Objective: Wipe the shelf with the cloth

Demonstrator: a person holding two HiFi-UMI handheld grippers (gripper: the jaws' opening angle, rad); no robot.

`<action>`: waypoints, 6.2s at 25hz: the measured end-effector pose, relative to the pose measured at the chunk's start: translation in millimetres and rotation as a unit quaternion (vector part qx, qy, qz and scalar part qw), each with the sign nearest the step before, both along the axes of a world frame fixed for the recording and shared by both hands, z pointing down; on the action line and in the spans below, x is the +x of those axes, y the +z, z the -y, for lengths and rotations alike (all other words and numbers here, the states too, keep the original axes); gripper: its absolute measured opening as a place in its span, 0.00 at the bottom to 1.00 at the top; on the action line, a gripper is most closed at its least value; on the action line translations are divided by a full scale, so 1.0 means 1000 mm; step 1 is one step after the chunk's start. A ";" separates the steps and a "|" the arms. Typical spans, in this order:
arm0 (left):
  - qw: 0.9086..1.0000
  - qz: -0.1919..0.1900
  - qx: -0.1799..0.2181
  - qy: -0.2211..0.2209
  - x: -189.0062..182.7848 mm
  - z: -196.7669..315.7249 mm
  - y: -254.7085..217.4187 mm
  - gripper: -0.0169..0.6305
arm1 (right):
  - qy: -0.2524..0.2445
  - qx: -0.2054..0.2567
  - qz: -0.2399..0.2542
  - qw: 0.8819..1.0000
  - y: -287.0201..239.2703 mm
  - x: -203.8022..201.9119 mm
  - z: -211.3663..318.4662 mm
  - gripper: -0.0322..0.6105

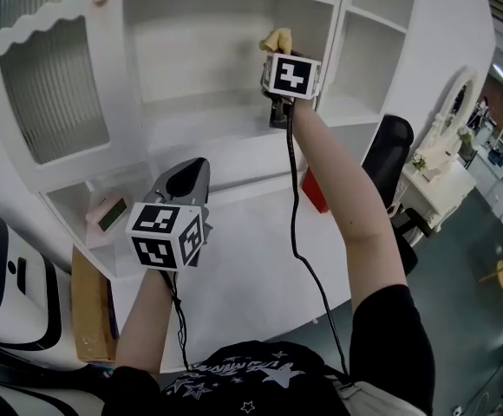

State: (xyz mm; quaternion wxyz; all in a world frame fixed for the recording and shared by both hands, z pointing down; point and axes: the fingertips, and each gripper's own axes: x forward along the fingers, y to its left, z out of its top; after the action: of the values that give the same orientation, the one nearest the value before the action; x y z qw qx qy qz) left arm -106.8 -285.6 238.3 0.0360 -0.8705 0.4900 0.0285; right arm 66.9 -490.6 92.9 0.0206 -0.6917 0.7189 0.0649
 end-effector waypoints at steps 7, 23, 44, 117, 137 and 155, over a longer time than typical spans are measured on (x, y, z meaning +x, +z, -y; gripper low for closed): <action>0.999 0.008 0.001 -0.039 -0.017 0.017 -0.001 0.03 | -0.012 -0.018 0.024 0.999 0.005 -0.006 0.059 0.18; 0.998 -0.005 0.004 -0.070 -0.013 0.047 -0.004 0.03 | -0.027 -0.007 0.004 1.000 -0.012 -0.016 0.118 0.17; 1.000 -0.017 -0.004 -0.003 0.021 0.013 0.000 0.03 | -0.009 0.000 0.012 1.000 -0.017 0.015 0.026 0.17; 0.994 -0.017 -0.054 -0.088 -0.036 0.052 0.048 0.03 | 0.029 -0.126 -0.020 0.991 0.076 -0.014 0.152 0.17; 0.998 -0.015 -0.050 -0.045 -0.028 0.011 0.047 0.03 | 0.057 -0.130 -0.023 0.990 0.078 0.011 0.075 0.17; 0.998 -0.017 -0.060 0.023 -0.010 -0.031 0.054 0.03 | 0.091 -0.112 -0.051 0.988 0.086 0.045 -0.019 0.17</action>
State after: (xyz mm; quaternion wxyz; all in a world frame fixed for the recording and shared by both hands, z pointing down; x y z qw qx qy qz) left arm -117.2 -254.8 292.1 -0.0251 -0.8814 0.4714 0.0145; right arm 111.4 -471.9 178.9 -0.0996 -0.7477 0.6562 0.0204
